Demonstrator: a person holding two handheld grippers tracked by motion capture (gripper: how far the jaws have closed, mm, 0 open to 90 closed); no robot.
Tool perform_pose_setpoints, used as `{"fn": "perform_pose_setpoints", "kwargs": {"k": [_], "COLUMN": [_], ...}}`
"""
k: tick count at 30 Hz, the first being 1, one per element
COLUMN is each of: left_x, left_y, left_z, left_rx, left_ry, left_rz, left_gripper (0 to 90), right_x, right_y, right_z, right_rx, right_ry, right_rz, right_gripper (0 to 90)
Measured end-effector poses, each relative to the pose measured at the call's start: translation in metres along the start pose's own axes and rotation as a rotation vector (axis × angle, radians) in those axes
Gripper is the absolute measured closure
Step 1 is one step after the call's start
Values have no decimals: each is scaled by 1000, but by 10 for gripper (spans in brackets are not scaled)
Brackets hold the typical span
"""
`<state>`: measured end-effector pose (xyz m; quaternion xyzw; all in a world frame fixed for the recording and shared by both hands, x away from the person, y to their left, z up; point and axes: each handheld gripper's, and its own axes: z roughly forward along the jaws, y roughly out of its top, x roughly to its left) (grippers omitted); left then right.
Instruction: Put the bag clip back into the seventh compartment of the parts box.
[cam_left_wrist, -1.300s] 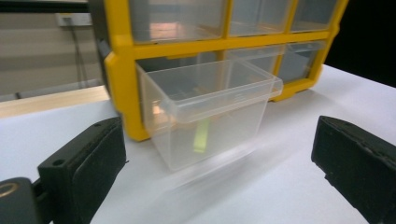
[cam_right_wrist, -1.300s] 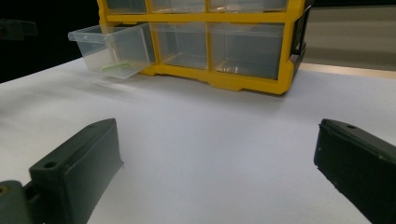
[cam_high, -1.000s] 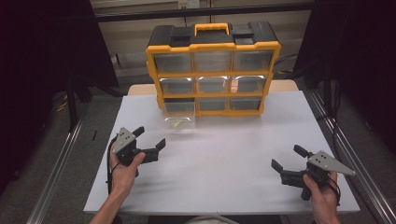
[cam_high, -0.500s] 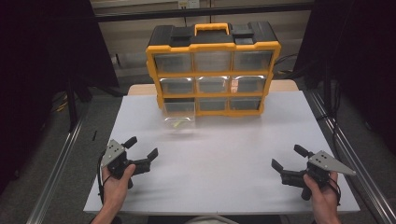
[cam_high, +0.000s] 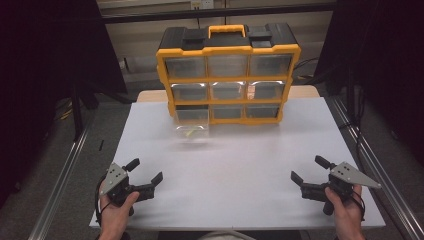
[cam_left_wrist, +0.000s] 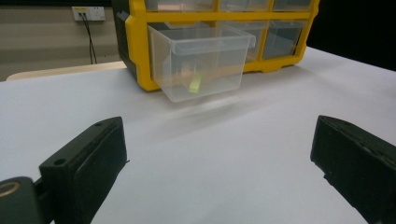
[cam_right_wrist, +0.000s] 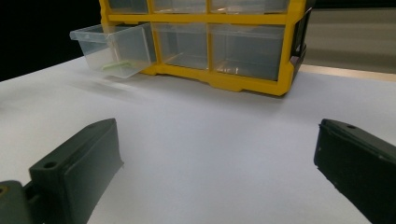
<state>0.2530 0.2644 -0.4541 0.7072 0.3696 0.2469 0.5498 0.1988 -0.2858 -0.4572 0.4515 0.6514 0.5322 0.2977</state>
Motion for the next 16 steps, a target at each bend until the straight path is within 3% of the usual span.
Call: {"fn": "perform_pose_setpoints", "kwargs": {"k": [4,7,8,11,12,16], "left_x": [2,5,6,5,4,4], "left_y": [-1,-2,-1,0,0,0], "left_z": [-6,-6,-6,-2,-1,2], "left_rx": [-7,-11,-15,-8,-11,7], "left_ry": [31,52,41,62,52,48], "left_rz": [5,-25,-30,4,-17,-21], "left_gripper": [37,37,37,37,37,37], "right_x": [1,1,0,-1,-1,-2], "right_y": [-1,0,0,0,0,0], "right_z": [2,2,1,1,1,2], "right_rx": [5,5,1,3,-3,3], "right_ry": [2,-2,-3,-10,-13,-5], "right_rz": [-6,-4,-5,-5,0,-7], "right_gripper": [2,1,1,1,1,1]}}
